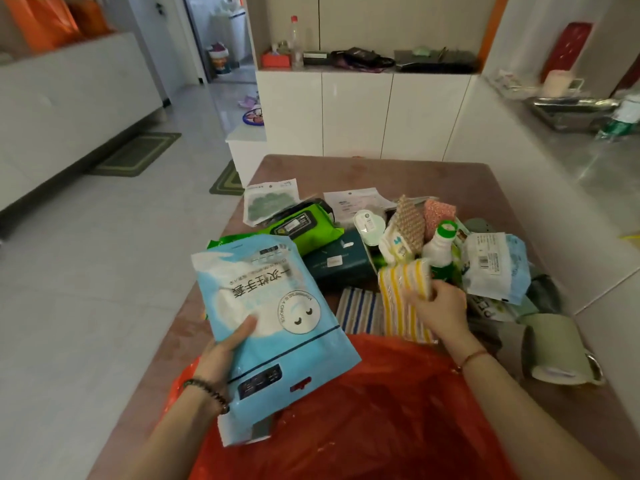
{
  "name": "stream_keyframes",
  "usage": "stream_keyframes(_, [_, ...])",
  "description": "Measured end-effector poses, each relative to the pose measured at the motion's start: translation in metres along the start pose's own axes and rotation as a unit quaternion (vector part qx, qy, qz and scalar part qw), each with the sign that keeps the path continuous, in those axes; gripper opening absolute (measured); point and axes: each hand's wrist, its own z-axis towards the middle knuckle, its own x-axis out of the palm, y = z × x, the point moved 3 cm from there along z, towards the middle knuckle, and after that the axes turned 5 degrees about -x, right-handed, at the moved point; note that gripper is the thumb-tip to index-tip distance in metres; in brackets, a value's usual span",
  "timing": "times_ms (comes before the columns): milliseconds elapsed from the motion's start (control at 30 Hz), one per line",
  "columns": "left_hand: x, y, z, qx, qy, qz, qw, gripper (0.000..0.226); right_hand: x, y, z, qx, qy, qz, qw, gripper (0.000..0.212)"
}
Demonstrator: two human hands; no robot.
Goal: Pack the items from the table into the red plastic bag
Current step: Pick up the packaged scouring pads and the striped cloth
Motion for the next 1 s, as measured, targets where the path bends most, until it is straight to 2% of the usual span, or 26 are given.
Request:
stream_keyframes(67, [0.007,0.000,0.003,0.008,-0.005,0.014,1.000,0.062,-0.020,0.030,-0.024,-0.010,-0.037,0.213,0.976,0.023])
stream_keyframes(100, [0.013,0.000,0.004,0.018,-0.001,0.021,1.000,0.061,-0.024,0.045,-0.037,-0.007,-0.006,0.312,0.950,0.021])
stream_keyframes(133, [0.019,0.001,0.005,0.027,0.003,0.029,0.999,0.061,-0.022,0.061,-0.050,-0.011,0.049,0.362,0.931,0.019])
stream_keyframes(167, [0.026,0.002,0.005,0.041,0.011,0.038,0.998,0.056,-0.013,0.074,-0.063,-0.026,0.109,0.356,0.928,0.018])
stream_keyframes(233, [0.039,0.005,0.005,0.067,0.030,0.064,0.995,0.033,0.015,0.090,-0.085,-0.081,0.183,0.245,0.949,0.022])
stream_keyframes(333, [0.050,0.008,0.004,0.097,0.060,0.111,0.987,0.035,0.062,0.092,-0.098,-0.148,0.225,0.146,0.952,0.019])
stream_keyframes(367, [0.049,0.007,0.004,0.102,0.057,0.117,0.986,0.032,0.069,0.088,-0.094,-0.147,0.217,0.142,0.954,0.018])
stream_keyframes(400, [0.044,0.004,0.004,0.103,0.051,0.116,0.987,0.034,0.070,0.079,-0.083,-0.130,0.171,0.140,0.967,0.022])
stream_keyframes(467, [0.030,-0.005,0.005,0.097,0.032,0.087,0.991,0.054,0.065,0.051,-0.051,-0.055,0.029,0.104,0.993,0.027])
stream_keyframes(500, [0.023,-0.010,0.005,0.100,0.020,0.074,0.992,0.068,0.064,0.036,-0.036,-0.001,-0.011,0.068,0.998,0.034])
stream_keyframes(567, [0.009,-0.018,0.006,0.108,0.010,0.057,0.993,0.091,0.074,0.010,-0.018,0.112,0.025,-0.013,0.993,0.055])
stream_keyframes(633, [0.000,-0.021,0.005,0.094,0.017,0.046,0.994,0.096,0.087,-0.003,-0.013,0.173,0.078,-0.077,0.979,0.070])
stream_keyframes(667, [-0.002,-0.021,0.003,0.084,0.025,0.043,0.995,0.091,0.090,-0.005,-0.011,0.187,0.079,-0.071,0.977,0.072])
stream_keyframes(733, [-0.004,-0.020,-0.003,0.073,0.039,0.037,0.996,0.063,0.096,-0.004,-0.005,0.218,0.085,0.006,0.972,0.065])
stream_keyframes(767, [-0.004,-0.019,-0.006,0.068,0.043,0.037,0.996,0.052,0.095,-0.001,-0.004,0.225,0.092,0.037,0.969,0.059])
stream_keyframes(833, [-0.006,-0.017,-0.009,0.054,0.057,0.033,0.996,0.047,0.088,0.010,-0.006,0.183,0.075,0.047,0.979,0.047])
stream_keyframes(933, [-0.008,-0.016,-0.016,0.063,0.073,0.057,0.994,0.063,0.046,0.032,-0.025,0.052,-0.033,0.033,0.998,0.032])
stream_keyframes(1000, [-0.008,-0.014,-0.017,0.077,0.069,0.080,0.991,0.072,0.008,0.047,-0.052,0.011,-0.098,0.107,0.989,0.025])
